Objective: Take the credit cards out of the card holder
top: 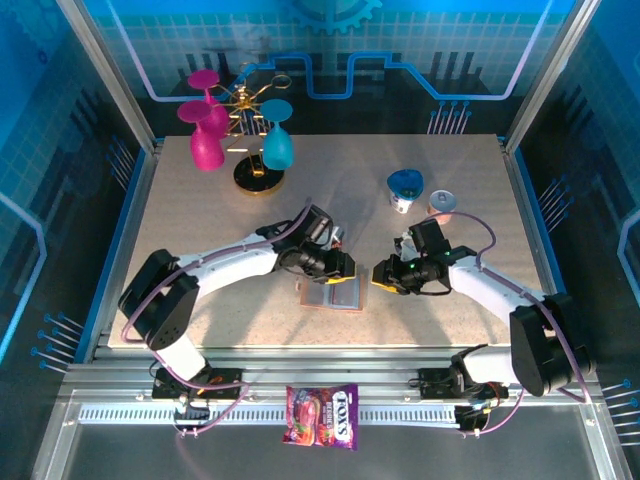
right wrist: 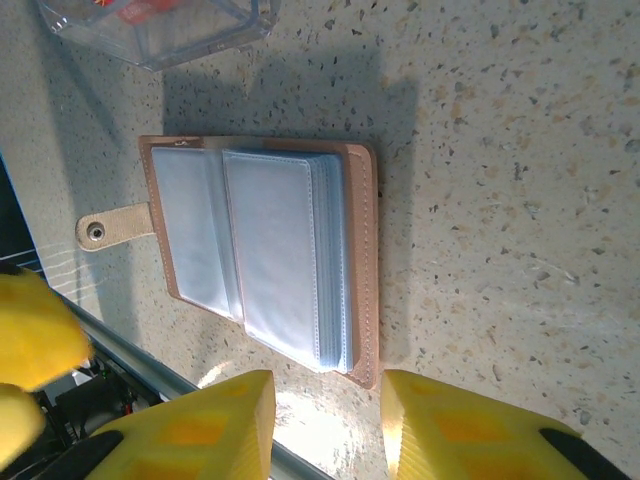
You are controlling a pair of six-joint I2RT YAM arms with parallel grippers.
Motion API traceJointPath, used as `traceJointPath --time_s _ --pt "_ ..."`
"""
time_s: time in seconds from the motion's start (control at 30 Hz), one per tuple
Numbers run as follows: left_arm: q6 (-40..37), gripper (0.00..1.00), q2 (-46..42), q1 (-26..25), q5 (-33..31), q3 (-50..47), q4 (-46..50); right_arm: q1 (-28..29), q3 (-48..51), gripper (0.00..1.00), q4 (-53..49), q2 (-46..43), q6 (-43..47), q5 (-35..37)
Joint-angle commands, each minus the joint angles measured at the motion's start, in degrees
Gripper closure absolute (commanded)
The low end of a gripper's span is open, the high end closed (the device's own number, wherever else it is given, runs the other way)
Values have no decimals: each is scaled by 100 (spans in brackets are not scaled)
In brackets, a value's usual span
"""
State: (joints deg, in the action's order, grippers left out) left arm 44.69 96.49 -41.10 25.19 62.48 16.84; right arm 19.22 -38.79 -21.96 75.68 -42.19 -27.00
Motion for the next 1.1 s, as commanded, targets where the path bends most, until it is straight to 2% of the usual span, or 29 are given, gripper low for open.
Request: traceJointPath --time_s 0.0,0.3,0.63,1.07 --pt "491 64 332 -57 77 -63 -188 73 -147 65 -37 53 1 47" --pt "637 63 900 -187 261 -33 -363 73 -128 65 -29 95 -8 37" --pt "462 63 961 -173 -179 -126 83 211 -138 65 129 253 -129 28" --pt "438 81 922 -124 -364 -371 97 367 -263 65 190 507 -175 81"
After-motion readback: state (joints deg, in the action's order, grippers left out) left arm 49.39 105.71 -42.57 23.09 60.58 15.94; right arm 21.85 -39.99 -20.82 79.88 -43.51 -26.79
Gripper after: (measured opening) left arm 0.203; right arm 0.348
